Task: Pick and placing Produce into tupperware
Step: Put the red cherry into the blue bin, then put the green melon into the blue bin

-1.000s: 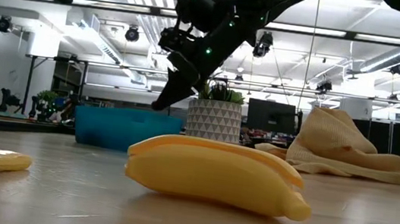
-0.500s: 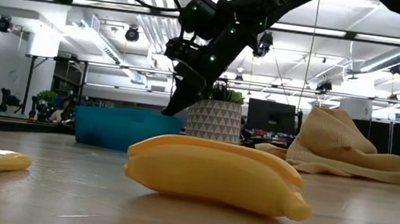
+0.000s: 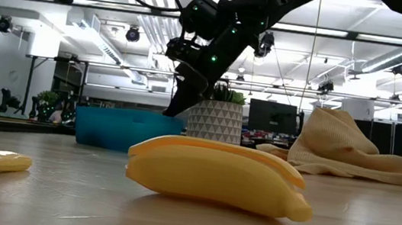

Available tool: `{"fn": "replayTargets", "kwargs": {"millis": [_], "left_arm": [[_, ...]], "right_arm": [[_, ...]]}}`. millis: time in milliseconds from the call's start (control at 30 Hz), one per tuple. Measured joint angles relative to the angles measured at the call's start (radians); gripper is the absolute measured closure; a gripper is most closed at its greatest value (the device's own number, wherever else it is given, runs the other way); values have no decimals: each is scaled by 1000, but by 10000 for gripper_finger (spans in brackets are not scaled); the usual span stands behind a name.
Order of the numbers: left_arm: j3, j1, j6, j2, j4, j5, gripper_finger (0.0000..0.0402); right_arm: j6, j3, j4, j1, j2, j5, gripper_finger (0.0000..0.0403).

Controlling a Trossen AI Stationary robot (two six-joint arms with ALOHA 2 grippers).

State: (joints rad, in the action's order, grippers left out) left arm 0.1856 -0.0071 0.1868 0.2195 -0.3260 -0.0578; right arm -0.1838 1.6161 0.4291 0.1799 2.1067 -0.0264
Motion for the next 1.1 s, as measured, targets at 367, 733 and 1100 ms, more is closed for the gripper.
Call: {"fn": "replayTargets", "kwargs": {"millis": [367,733,1100], "left_arm": [[0,0,0,0,0,0,250],[0,0,0,0,0,0,250],[0,0,0,0,1,0,250]], "right_arm": [[0,0,12,0,1,20,290],[25,-1,-61,0,1,215,192],[170,-1,-650,-57,-20,758,144]]}}
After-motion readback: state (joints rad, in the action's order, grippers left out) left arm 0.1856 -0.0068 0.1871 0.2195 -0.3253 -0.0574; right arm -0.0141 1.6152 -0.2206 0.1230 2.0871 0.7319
